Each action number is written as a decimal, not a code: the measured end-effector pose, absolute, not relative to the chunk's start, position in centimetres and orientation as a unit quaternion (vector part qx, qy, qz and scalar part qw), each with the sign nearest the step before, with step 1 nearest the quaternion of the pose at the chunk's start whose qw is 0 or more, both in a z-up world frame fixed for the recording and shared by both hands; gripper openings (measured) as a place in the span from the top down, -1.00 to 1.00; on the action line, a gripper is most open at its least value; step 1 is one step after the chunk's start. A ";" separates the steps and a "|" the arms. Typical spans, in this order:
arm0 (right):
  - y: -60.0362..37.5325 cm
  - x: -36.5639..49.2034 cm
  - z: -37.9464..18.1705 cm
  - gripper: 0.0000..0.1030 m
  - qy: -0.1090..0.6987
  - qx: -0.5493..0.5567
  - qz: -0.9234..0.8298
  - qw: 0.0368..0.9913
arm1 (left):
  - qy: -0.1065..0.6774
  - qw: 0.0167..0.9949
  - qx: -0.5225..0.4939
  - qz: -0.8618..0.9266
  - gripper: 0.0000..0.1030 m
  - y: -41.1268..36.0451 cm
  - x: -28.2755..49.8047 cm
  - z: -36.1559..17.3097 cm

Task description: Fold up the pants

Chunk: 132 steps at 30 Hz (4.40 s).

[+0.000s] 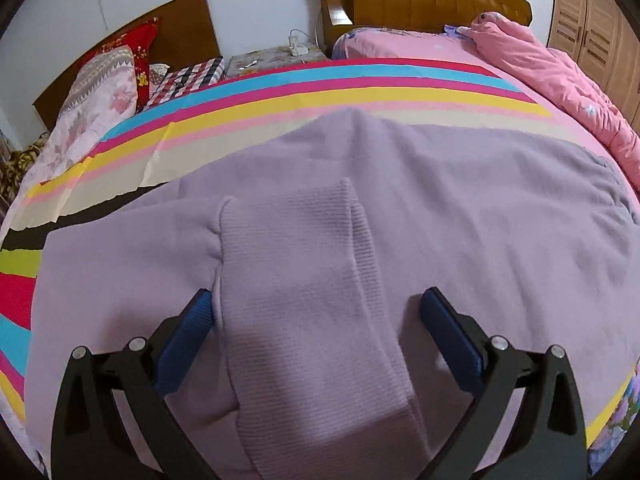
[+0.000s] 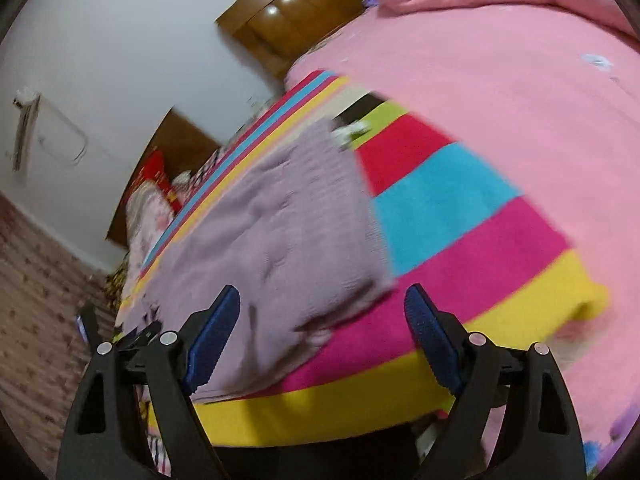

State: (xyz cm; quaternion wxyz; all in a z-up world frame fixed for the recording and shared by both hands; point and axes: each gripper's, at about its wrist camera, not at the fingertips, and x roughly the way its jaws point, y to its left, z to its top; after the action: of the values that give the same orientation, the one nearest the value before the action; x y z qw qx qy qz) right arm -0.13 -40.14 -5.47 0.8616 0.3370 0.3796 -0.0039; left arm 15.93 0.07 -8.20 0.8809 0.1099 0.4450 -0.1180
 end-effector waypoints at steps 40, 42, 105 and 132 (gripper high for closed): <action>-40.3 2.0 -7.3 0.24 0.331 0.484 0.009 0.810 | 0.442 0.883 0.108 -0.116 -0.97 -0.6 15.6 -7.4; -40.3 2.1 -7.4 0.16 0.335 0.493 0.005 0.803 | 0.443 0.883 0.108 -0.115 -0.97 -0.6 15.6 -7.5; -7.3 0.1 -2.0 -0.28 0.195 -0.242 0.164 0.936 | 0.564 0.707 -0.268 -0.331 -0.44 8.6 20.8 -7.9; -11.3 4.6 -5.5 -0.67 0.332 -0.039 0.055 0.941 | 0.414 0.846 -0.085 -0.324 0.58 -0.1 16.9 11.9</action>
State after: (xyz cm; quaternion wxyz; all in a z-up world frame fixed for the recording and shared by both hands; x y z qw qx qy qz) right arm 4.57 -11.30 -5.48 0.9410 -0.0390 0.3315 0.0548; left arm 16.92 -0.14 11.93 0.8464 -0.0855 0.4138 -0.3241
